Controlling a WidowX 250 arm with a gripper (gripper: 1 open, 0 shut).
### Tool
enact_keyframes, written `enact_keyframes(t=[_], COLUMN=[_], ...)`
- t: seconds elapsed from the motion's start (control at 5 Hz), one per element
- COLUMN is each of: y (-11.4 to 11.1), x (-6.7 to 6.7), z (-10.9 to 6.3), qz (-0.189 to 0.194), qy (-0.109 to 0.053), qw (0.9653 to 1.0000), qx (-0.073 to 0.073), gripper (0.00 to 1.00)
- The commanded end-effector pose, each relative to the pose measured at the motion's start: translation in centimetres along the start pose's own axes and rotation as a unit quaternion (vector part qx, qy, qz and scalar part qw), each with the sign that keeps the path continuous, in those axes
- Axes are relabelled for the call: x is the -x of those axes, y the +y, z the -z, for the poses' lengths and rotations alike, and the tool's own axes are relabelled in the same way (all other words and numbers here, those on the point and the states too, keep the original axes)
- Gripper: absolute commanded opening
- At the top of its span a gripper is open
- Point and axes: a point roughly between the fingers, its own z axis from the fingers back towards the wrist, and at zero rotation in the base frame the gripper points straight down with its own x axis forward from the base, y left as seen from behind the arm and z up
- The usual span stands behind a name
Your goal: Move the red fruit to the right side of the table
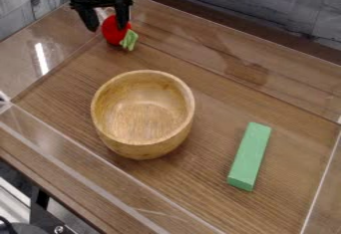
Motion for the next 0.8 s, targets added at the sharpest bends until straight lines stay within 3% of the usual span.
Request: enact_keyframes(t=[0.0,0.2,0.6], y=[-1.0,-1.2,0.0], x=[-0.8,-1.0,-0.6], z=[-3.9,-4.9,-3.7], qz=[-0.011,-0.028,-0.008], qy=[-0.052,-0.064,-0.077], qw=[0.9986,0.9975,0.9969], qx=[0.001,0.004,0.010], gripper=[1.00,1.00,1.00])
